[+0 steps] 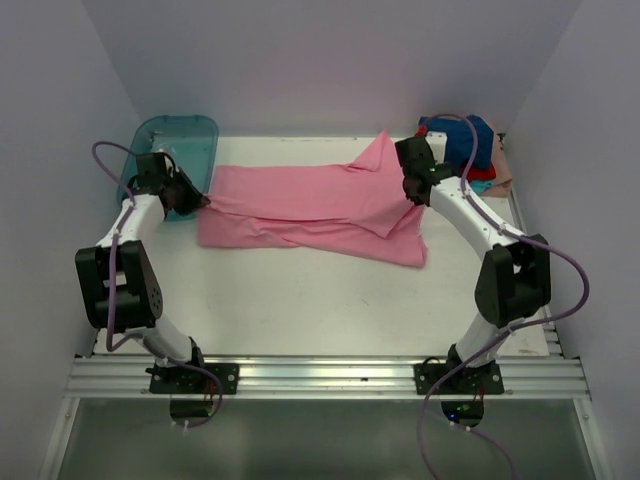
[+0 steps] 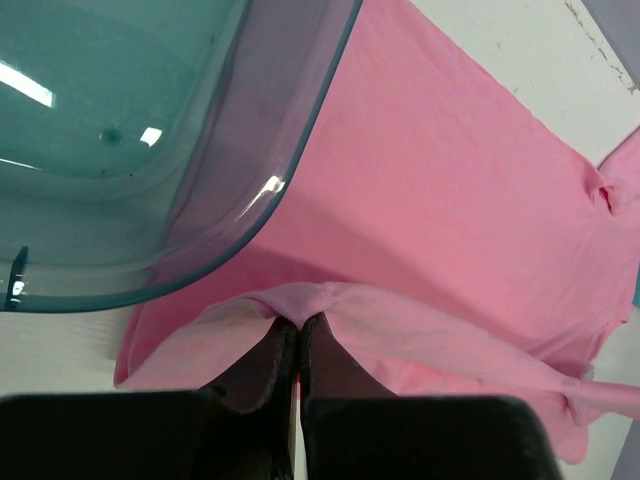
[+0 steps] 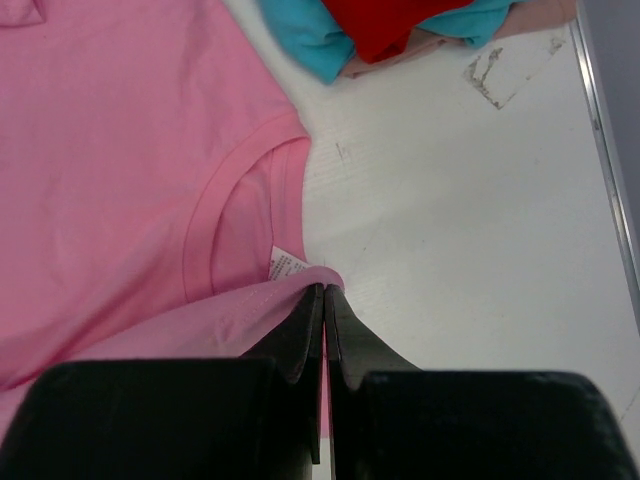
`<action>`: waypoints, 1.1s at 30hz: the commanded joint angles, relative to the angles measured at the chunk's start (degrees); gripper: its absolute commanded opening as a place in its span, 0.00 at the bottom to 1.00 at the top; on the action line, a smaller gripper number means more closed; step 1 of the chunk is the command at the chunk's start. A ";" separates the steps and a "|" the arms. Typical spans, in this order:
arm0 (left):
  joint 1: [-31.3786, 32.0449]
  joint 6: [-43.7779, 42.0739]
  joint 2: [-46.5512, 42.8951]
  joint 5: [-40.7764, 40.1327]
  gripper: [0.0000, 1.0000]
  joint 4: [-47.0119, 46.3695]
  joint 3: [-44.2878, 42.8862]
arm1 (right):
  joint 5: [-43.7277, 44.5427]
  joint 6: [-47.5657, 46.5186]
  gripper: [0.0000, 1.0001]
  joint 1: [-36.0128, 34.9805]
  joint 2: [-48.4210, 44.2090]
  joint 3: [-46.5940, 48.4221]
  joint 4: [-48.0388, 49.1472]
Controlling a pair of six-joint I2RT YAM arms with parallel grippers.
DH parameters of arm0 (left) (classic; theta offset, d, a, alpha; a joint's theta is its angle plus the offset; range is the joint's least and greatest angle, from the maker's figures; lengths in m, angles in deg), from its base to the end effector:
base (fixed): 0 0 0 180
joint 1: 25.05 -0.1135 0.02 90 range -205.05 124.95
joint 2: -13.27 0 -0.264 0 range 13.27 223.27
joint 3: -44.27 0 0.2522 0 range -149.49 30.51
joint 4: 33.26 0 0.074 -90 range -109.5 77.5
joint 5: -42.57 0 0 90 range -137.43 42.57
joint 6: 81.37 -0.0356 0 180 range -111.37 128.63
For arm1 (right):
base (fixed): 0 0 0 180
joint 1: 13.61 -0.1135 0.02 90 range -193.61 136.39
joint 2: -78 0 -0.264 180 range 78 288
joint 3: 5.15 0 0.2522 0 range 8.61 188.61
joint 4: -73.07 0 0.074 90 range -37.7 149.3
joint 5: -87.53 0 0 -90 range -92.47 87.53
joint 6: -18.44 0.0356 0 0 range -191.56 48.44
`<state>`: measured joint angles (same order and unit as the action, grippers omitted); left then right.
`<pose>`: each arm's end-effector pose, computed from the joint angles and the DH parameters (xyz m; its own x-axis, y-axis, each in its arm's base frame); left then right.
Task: Fold and stack the t-shirts
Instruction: Fold the tshirt
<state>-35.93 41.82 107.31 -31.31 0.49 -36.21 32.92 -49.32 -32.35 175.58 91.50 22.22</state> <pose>0.3526 0.0577 0.2382 -0.6060 -0.6520 -0.4557 -0.3922 0.7433 -0.5420 0.3577 0.0996 0.2902 -0.6593 0.1021 -0.7449 0.3532 0.9167 -0.1870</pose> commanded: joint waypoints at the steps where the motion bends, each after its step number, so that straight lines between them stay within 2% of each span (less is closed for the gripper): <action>1: -0.73 -2.34 0.80 -0.74 0.00 1.54 -2.63 | 1.16 -1.06 0.00 0.46 0.86 2.10 -2.29; 7: -0.73 -2.60 -1.58 -2.14 0.00 0.31 -0.34 | 2.39 -1.67 0.00 0.72 -2.39 -0.37 -0.80; 16: -0.73 -2.08 3.16 -1.36 0.00 0.84 -3.68 | 1.51 -2.02 0.00 2.13 3.93 4.73 -1.41; 22: -0.73 -1.90 5.01 -0.04 0.00 1.19 -6.14 | 1.60 -2.29 0.00 3.45 4.64 7.71 -2.11; 25: -0.73 -2.16 3.44 0.67 0.00 1.89 -6.32 | 0.73 -1.50 0.00 3.36 1.40 5.98 -2.30; 27: -0.64 -2.16 1.51 2.24 0.00 2.07 -4.83 | -1.37 -1.24 0.00 3.45 -4.04 3.34 -1.68; 33: -0.11 -3.22 -11.41 5.15 0.00 2.95 4.39 | -11.37 -0.44 0.00 2.49 -18.27 -8.16 -6.05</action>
<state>-35.91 40.44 103.48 -28.69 2.79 -34.68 27.44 -50.15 -29.36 165.53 86.71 19.38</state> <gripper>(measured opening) 0.015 0.010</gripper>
